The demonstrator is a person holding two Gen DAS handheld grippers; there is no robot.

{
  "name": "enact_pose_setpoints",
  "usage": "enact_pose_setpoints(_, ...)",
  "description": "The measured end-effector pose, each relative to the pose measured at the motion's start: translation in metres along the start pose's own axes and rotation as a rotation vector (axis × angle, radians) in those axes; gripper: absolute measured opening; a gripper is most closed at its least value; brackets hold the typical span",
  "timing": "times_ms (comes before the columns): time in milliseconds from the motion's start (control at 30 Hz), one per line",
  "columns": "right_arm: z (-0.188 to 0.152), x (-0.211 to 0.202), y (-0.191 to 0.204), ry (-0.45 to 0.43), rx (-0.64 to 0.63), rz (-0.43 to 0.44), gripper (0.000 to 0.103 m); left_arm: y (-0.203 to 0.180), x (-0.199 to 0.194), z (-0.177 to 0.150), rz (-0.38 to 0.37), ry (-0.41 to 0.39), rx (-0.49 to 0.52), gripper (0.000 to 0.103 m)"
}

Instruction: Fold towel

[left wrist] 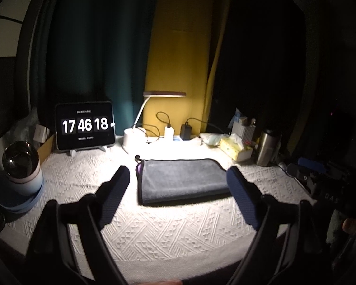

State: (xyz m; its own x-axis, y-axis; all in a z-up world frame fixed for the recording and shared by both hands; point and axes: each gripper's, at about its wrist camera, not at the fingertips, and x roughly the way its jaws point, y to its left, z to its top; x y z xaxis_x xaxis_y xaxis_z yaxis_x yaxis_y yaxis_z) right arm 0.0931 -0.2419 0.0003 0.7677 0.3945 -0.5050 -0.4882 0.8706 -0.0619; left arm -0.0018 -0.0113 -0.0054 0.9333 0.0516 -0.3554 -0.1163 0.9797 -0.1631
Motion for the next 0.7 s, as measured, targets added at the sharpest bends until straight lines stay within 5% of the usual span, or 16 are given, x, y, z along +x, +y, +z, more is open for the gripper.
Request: enact_pose_setpoints(700, 0.01, -0.035, 0.005, -0.06, -0.008, -0.003, 0.044, -0.003, -0.031, 0.01, 0.005, -0.092, 0.015, 0.086)
